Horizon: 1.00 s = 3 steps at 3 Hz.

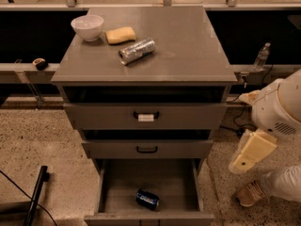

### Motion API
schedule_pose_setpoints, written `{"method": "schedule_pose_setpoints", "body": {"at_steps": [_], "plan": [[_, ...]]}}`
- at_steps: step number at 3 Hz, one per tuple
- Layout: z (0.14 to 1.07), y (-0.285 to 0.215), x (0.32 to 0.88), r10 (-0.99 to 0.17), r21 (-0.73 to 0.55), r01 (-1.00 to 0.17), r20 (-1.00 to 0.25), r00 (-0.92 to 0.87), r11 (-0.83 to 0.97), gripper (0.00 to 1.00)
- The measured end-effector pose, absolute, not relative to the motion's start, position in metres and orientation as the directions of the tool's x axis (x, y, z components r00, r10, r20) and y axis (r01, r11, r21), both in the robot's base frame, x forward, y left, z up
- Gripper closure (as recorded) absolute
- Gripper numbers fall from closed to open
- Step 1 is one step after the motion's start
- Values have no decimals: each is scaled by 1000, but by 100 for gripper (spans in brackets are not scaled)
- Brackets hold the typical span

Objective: Pick pepsi can from bottom drawer and place on counter

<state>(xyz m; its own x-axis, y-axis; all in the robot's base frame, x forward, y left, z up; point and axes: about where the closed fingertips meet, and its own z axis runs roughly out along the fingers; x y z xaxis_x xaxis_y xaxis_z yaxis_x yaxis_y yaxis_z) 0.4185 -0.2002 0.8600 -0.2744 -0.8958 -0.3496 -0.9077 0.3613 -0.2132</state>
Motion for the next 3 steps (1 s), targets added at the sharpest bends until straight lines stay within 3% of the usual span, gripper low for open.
{"method": "schedule_pose_setpoints", "body": {"at_steps": [1, 3], "plan": [[861, -194, 421, -895, -200, -922, -376, -241, 332, 0], [843, -231, 415, -761, -162, -900, -605, -234, 405, 0]]}}
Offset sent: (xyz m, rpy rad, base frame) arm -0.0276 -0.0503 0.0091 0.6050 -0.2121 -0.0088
